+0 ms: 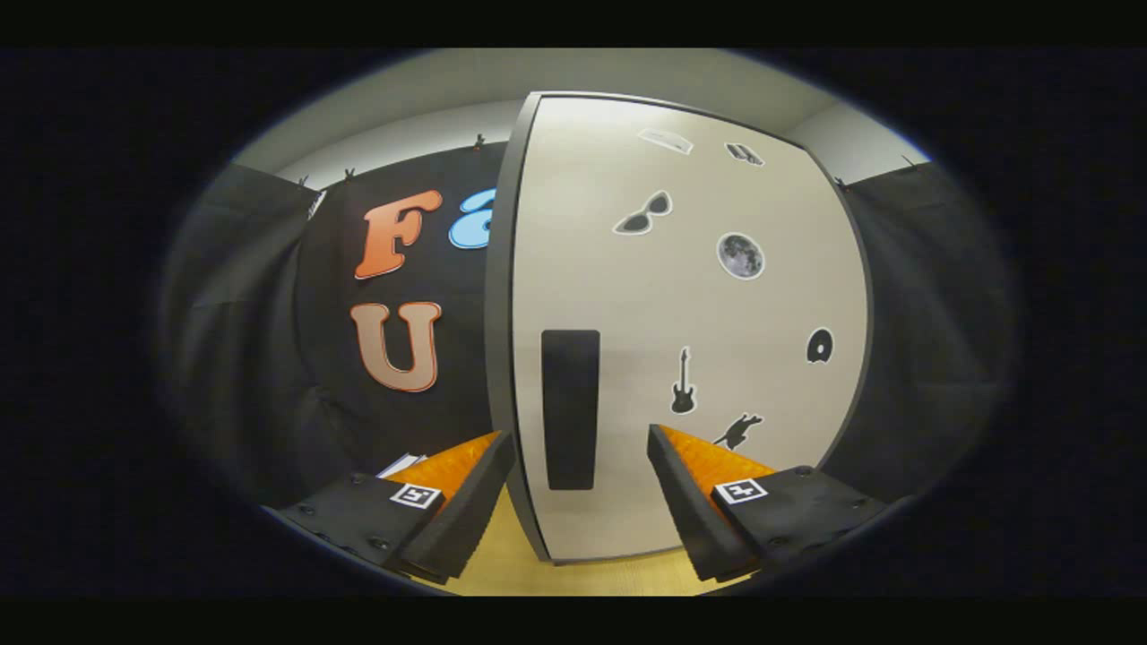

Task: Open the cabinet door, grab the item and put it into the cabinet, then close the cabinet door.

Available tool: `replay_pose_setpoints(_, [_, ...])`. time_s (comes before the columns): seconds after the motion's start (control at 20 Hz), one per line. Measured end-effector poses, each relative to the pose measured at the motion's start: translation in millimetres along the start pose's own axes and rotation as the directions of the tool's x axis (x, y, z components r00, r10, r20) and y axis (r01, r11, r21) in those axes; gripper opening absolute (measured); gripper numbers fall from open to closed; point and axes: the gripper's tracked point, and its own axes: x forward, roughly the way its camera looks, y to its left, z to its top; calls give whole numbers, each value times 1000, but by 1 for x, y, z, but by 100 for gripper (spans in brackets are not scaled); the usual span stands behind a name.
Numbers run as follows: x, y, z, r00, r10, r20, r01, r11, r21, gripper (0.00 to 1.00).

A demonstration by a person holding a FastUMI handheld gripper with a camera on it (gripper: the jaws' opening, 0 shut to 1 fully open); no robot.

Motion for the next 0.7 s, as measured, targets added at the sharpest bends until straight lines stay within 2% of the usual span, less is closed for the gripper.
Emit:
replay_pose_setpoints(0.1, [11,-2,-1,1000,-3,-17,4,1000,24,90])
replay_pose_setpoints(0.2, [18,0,2,1000,7,-18,-6,999,45,69])
replay_pose_setpoints(0.4, [18,2,0,999,9,-45,-7,999,38,38])
replay_pose_setpoints(0.65, [14,2,-1,998,24,-60,-20,998,55,23])
replay_pose_setpoints(0.7, [12,0,-1,997,21,-72,-18,999,44,23])
